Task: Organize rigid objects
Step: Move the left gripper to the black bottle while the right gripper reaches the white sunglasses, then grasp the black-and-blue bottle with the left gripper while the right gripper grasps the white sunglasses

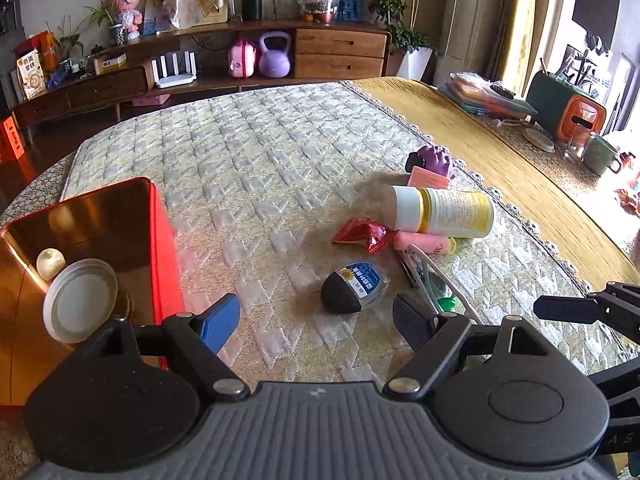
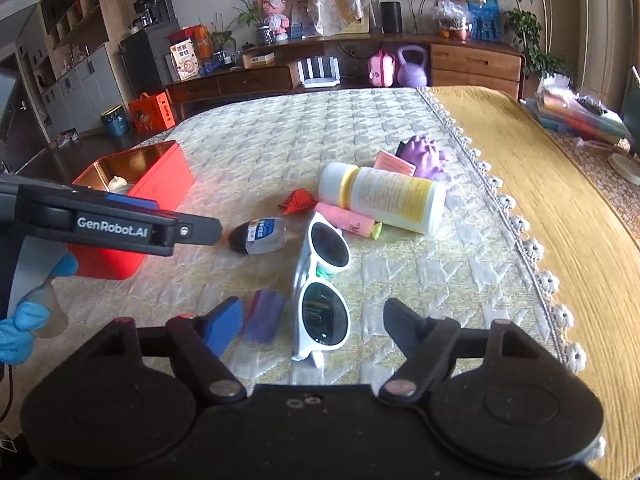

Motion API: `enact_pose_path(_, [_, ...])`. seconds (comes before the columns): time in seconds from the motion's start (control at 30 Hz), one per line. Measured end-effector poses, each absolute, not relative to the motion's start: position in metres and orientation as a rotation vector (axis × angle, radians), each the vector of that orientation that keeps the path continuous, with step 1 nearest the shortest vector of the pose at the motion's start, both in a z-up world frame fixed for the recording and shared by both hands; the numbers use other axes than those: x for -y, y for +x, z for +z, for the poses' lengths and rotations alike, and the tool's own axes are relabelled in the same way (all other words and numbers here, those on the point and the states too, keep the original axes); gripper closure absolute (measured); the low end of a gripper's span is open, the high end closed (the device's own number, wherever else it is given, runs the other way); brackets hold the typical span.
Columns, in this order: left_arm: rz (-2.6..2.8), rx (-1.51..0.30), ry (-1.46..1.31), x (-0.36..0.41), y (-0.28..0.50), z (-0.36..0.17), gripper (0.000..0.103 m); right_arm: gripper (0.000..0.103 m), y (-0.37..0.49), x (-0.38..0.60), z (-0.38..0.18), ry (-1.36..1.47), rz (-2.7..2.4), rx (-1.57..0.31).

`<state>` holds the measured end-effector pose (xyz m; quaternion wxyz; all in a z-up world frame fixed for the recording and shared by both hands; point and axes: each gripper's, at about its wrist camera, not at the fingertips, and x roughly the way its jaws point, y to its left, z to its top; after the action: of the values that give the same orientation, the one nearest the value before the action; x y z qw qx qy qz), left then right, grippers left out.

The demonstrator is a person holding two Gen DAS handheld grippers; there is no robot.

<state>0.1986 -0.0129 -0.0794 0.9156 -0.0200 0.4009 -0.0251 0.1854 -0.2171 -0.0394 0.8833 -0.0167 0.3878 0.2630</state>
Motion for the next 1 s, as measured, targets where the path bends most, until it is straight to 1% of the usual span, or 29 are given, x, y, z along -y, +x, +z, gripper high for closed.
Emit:
enact_pose_path(0.07, [-0.067, -0.834, -0.043, 0.015, 0.206, -0.084, 0.019, 0.031, 0.190, 0.216, -0.044, -0.033, 0.546, -0.820])
enact_pose_path(0.17, [-0.081, -0.853, -0.044, 0.018, 0.216, -0.091, 0.019, 0.040, 0.197, 0.217, -0.049, -0.007, 0.545, -0.839])
enact_pose_path(0.23, [-0.079, -0.863, -0.045, 0.020, 0.223, -0.096, 0.019, 0.042, 0.201, 0.219, -0.052, 0.003, 0.538, -0.849])
enact_pose_path(0.33, [-0.073, -0.882, -0.057, 0.021, 0.233, -0.102, 0.019, 0.051, 0.206, 0.220, -0.055, 0.016, 0.531, -0.871])
enact_pose_path(0.5, [-0.069, -0.895, -0.036, 0.025, 0.239, -0.112, 0.019, 0.053, 0.204, 0.217, -0.057, -0.012, 0.525, -0.856])
enact_pose_path(0.67, [-0.069, -0.899, -0.003, 0.031, 0.240, -0.120, 0.020, 0.053, 0.197, 0.209, -0.058, -0.087, 0.524, -0.826])
enact_pose_path(0.73, [-0.063, -0.885, 0.031, 0.035, 0.238, -0.122, 0.023, 0.054, 0.194, 0.207, -0.059, -0.106, 0.523, -0.816])
enact_pose_path(0.77, [-0.067, -0.879, 0.035, 0.036, 0.238, -0.121, 0.025, 0.058, 0.193, 0.206, -0.059, -0.114, 0.524, -0.811])
enact_pose_path(0.8, [-0.075, -0.873, 0.037, 0.037, 0.238, -0.121, 0.030, 0.063, 0.192, 0.206, -0.058, -0.120, 0.525, -0.807])
enact_pose_path(0.83, [-0.081, -0.869, 0.043, 0.038, 0.237, -0.120, 0.036, 0.066, 0.191, 0.205, -0.058, -0.122, 0.529, -0.804])
enact_pose_path(0.87, [-0.087, -0.865, 0.050, 0.039, 0.237, -0.119, 0.038, 0.066, 0.191, 0.204, -0.058, -0.122, 0.528, -0.801])
enact_pose_path(0.93, [-0.099, -0.858, 0.063, 0.042, 0.236, -0.119, 0.048, 0.066, 0.191, 0.204, -0.058, -0.119, 0.524, -0.797])
enact_pose_path(1.0, [-0.111, -0.854, 0.074, 0.044, 0.234, -0.118, 0.055, 0.067, 0.191, 0.205, -0.057, -0.111, 0.523, -0.793])
